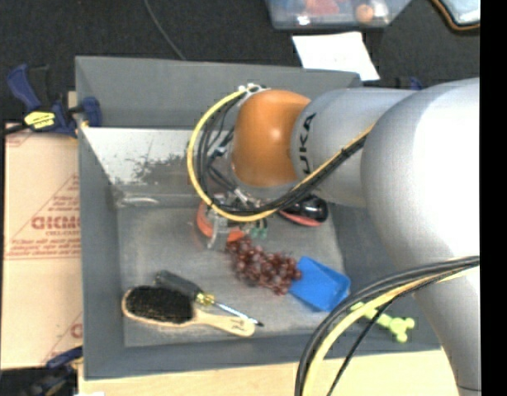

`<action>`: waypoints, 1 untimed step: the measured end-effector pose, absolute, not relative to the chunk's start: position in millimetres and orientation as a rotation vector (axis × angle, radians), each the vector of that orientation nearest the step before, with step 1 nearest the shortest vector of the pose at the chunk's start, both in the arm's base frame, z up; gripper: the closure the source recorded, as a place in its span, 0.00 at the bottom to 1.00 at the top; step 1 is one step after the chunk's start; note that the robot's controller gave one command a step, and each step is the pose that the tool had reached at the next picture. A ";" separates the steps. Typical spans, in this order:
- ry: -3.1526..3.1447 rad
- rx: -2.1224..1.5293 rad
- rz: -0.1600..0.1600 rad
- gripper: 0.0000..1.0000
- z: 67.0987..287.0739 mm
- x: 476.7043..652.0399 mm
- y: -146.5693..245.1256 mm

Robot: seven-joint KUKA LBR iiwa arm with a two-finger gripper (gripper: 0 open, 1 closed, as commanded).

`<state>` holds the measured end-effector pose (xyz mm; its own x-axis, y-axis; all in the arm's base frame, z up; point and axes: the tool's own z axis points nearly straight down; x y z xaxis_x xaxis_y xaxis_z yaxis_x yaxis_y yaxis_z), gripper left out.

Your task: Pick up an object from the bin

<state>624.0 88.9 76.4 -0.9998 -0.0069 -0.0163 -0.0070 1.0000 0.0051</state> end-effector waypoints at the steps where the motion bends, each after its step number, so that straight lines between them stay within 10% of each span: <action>1: 3.134 -0.010 0.007 1.00 98.0 621.2 88.5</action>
Offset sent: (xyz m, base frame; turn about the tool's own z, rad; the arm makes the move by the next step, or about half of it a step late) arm -0.0014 -0.0003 0.0255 0.0002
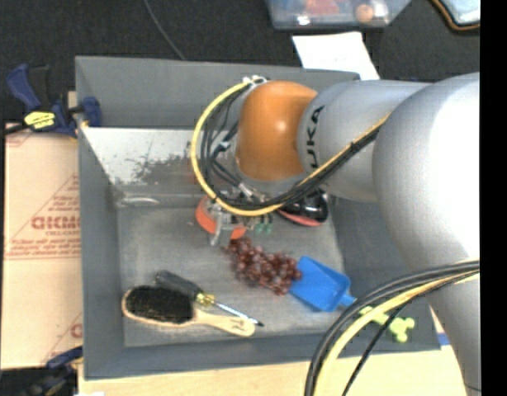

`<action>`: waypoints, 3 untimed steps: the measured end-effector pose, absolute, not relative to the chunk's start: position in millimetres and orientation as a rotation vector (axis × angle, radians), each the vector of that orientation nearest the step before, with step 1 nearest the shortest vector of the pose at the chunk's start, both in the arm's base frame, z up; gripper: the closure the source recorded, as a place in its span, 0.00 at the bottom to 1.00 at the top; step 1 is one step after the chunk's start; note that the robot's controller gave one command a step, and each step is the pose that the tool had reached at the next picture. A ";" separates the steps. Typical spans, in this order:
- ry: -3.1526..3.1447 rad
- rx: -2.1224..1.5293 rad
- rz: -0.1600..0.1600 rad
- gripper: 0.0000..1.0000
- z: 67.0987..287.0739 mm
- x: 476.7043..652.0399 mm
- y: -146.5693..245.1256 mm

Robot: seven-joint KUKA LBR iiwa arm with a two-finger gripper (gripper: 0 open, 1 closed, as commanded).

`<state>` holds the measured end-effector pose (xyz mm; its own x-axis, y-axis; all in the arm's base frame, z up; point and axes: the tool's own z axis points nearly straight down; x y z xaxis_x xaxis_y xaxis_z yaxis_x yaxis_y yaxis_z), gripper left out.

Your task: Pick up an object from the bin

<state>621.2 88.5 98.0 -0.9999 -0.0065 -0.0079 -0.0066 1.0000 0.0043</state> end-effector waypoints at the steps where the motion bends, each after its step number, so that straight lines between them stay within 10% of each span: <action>1: 3.124 -0.010 0.009 1.00 131.6 624.0 88.8; 3: 3.117 -0.010 0.011 1.00 177.4 625.6 89.1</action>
Offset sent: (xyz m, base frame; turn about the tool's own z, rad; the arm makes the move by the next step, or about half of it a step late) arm 0.0025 0.0003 0.0329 -0.0001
